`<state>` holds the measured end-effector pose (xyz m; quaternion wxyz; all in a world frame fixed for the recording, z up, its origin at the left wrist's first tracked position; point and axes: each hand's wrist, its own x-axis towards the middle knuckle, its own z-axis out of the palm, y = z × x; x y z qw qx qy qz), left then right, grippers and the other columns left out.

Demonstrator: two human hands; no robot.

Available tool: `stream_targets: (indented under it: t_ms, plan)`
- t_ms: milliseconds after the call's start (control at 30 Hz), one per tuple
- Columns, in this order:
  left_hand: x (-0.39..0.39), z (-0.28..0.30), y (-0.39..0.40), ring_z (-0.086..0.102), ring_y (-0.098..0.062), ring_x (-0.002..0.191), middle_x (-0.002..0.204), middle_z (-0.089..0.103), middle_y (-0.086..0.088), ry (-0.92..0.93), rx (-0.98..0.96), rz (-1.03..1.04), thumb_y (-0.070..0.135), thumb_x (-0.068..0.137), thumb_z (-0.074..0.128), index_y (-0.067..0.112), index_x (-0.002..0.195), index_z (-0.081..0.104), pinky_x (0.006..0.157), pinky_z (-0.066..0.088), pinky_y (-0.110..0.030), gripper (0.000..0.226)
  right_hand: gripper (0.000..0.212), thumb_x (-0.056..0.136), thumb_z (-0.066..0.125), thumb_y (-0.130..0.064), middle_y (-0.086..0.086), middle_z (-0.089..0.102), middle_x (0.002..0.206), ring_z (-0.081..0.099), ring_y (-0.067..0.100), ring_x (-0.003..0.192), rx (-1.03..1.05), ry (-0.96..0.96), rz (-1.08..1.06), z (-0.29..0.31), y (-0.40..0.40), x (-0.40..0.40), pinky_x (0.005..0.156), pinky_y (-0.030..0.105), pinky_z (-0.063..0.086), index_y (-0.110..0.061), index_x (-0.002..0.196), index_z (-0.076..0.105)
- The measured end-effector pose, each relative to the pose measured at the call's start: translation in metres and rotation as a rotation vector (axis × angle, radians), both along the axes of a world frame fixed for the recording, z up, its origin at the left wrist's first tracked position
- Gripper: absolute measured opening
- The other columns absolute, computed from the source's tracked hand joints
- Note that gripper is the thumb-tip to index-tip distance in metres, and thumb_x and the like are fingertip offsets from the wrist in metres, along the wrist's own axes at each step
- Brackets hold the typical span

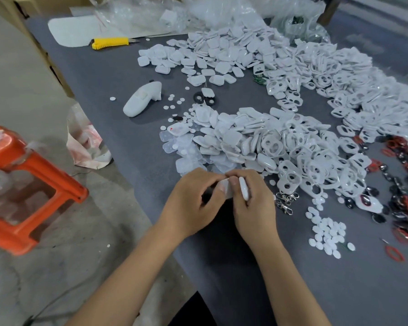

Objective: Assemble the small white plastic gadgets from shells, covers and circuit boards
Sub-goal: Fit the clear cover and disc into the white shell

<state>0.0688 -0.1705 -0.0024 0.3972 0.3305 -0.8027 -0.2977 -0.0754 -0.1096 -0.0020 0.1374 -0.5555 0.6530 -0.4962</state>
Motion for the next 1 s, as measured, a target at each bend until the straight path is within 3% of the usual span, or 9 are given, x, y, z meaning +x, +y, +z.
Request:
stream_targets:
  t_ms: [67,133,200,300,433,600,733,833,1000]
  plan:
    - [0.000,-0.002,-0.001,0.060,-0.014,0.086,0.086,0.070,0.009,0.026,-0.085,0.153,0.013,0.090,0.050,0.017,0.101,0.077,0.085,0.045,-0.035,0.029,0.012,0.103,0.052,-0.026,-0.019,0.065,0.089,0.063,0.002,0.086,0.035,-0.013,-0.029,-0.001,0.000,0.001,0.075,0.006,0.039,-0.025,0.103,0.064]
    - [0.001,-0.003,-0.003,0.059,-0.020,0.109,0.110,0.070,0.009,0.067,-0.056,0.372,-0.001,0.080,0.056,0.020,0.110,0.074,0.096,0.044,-0.039,0.041,0.012,0.104,0.049,-0.033,-0.020,0.063,0.076,0.064,0.005,0.076,0.072,-0.046,-0.070,-0.003,-0.001,0.000,0.069,0.007,0.040,-0.033,0.101,0.060]
    - [0.002,-0.003,-0.006,0.051,-0.027,0.124,0.127,0.064,0.004,0.041,0.032,0.505,-0.008,0.076,0.064,0.018,0.121,0.069,0.104,0.038,-0.037,0.053,0.012,0.107,0.049,-0.035,-0.022,0.064,0.075,0.064,0.009,0.071,0.089,-0.085,-0.090,-0.006,-0.003,-0.002,0.065,0.010,0.042,-0.037,0.101,0.059]
    - [0.000,-0.006,-0.011,0.042,-0.024,0.129,0.137,0.055,0.000,-0.078,0.153,0.506,-0.002,0.080,0.067,0.019,0.135,0.060,0.105,0.028,-0.029,0.059,0.012,0.106,0.051,-0.035,-0.020,0.065,0.076,0.064,0.013,0.066,0.103,-0.098,-0.095,-0.006,-0.006,-0.004,0.062,0.013,0.045,-0.043,0.099,0.057]
    - [0.004,-0.009,-0.018,0.056,-0.024,0.117,0.126,0.063,-0.003,-0.045,0.200,0.462,-0.004,0.092,0.061,0.012,0.134,0.060,0.109,0.041,-0.039,0.046,0.011,0.107,0.052,-0.029,-0.018,0.065,0.077,0.064,0.013,0.063,0.104,-0.114,-0.102,-0.006,-0.013,-0.007,0.058,0.016,0.046,-0.037,0.102,0.059]
    - [0.003,-0.007,-0.020,0.064,-0.004,0.093,0.110,0.068,0.006,0.111,0.227,0.461,0.010,0.098,0.068,0.016,0.120,0.067,0.087,0.044,-0.008,0.023,0.009,0.106,0.051,-0.030,-0.010,0.064,0.072,0.065,0.016,0.063,0.077,-0.151,-0.133,-0.007,-0.015,-0.010,0.061,0.032,0.054,-0.034,0.104,0.059]
    - [0.003,-0.010,-0.014,0.061,0.003,0.077,0.086,0.067,0.014,0.258,0.229,0.438,0.014,0.095,0.075,0.032,0.095,0.065,0.075,0.044,-0.004,0.021,0.010,0.106,0.050,-0.031,-0.006,0.066,0.079,0.067,0.025,0.072,0.077,-0.261,-0.197,-0.010,-0.012,-0.013,0.071,0.051,0.060,-0.033,0.106,0.059]
    - [0.003,-0.010,-0.011,0.060,-0.002,0.080,0.086,0.065,0.014,0.263,0.151,0.398,0.019,0.097,0.073,0.035,0.092,0.062,0.076,0.043,-0.008,0.020,0.013,0.107,0.048,-0.035,-0.004,0.068,0.087,0.067,0.027,0.075,0.064,-0.290,-0.242,-0.010,-0.009,-0.012,0.077,0.053,0.059,-0.031,0.106,0.060]
    - [-0.002,-0.008,-0.005,0.060,-0.005,0.100,0.101,0.064,0.022,0.178,0.044,0.317,0.032,0.098,0.071,0.034,0.095,0.061,0.081,0.039,-0.005,0.010,0.016,0.108,0.046,-0.034,0.003,0.066,0.079,0.065,0.025,0.068,0.091,-0.321,-0.274,-0.005,-0.002,-0.011,0.067,0.043,0.059,-0.029,0.103,0.061]
